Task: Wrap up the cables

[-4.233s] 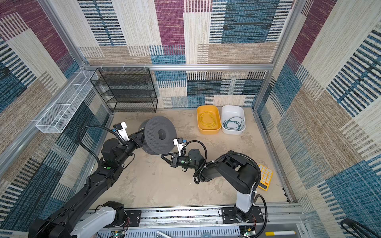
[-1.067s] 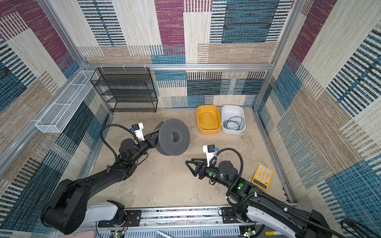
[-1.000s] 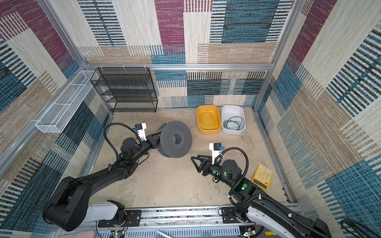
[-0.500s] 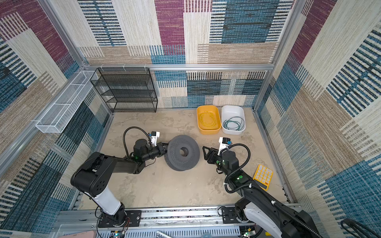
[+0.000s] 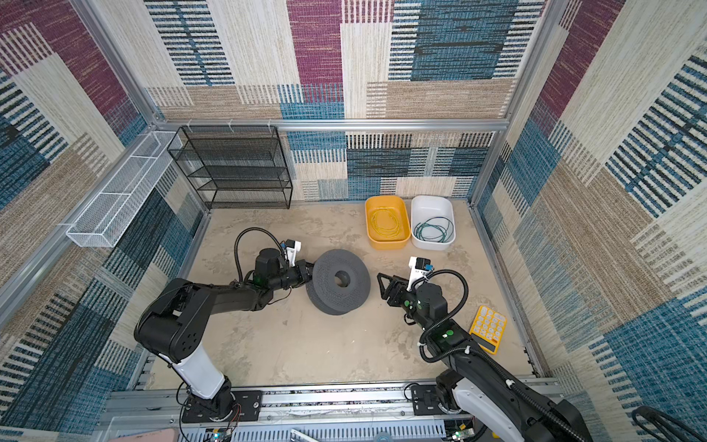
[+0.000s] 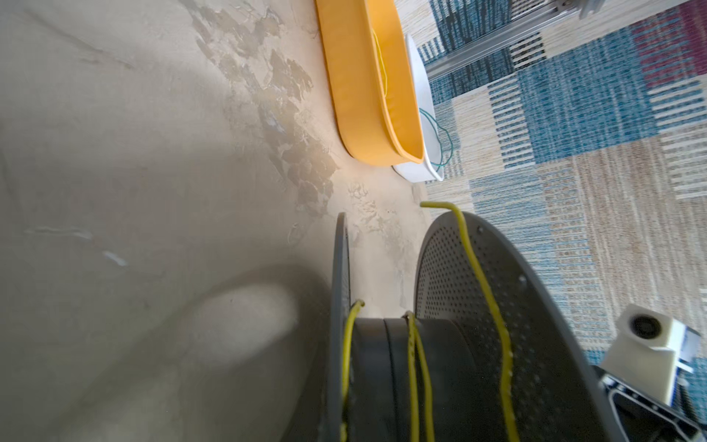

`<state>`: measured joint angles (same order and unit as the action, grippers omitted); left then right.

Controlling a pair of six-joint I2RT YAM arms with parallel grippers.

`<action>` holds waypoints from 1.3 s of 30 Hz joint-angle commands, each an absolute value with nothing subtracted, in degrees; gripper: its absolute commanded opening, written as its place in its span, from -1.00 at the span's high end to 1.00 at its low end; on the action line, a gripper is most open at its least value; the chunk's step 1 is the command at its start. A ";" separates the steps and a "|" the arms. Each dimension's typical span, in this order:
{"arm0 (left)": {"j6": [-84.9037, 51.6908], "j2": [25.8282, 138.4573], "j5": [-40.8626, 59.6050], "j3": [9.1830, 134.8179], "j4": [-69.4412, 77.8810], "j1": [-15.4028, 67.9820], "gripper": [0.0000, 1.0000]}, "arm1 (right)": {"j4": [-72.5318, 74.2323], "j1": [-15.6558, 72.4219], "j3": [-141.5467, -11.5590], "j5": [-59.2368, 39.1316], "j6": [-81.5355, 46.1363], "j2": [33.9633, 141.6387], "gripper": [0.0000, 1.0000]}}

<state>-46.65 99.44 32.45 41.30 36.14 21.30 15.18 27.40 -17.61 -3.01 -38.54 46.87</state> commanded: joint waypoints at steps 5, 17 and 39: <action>-36.84 100.24 23.78 44.82 18.54 21.52 0.62 | 16.70 27.35 -17.79 -4.00 -38.52 47.10 -0.33; -30.51 98.71 14.44 48.37 3.14 22.21 0.32 | 14.53 27.30 -19.60 -3.77 -37.44 46.69 -0.35; -16.09 57.67 -34.85 58.67 -24.97 26.23 -0.98 | 1.41 27.34 -46.00 9.45 -24.16 55.87 -0.99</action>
<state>-21.26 59.53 -20.53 58.11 -17.63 26.04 7.57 27.33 -43.57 -0.01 -26.11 53.56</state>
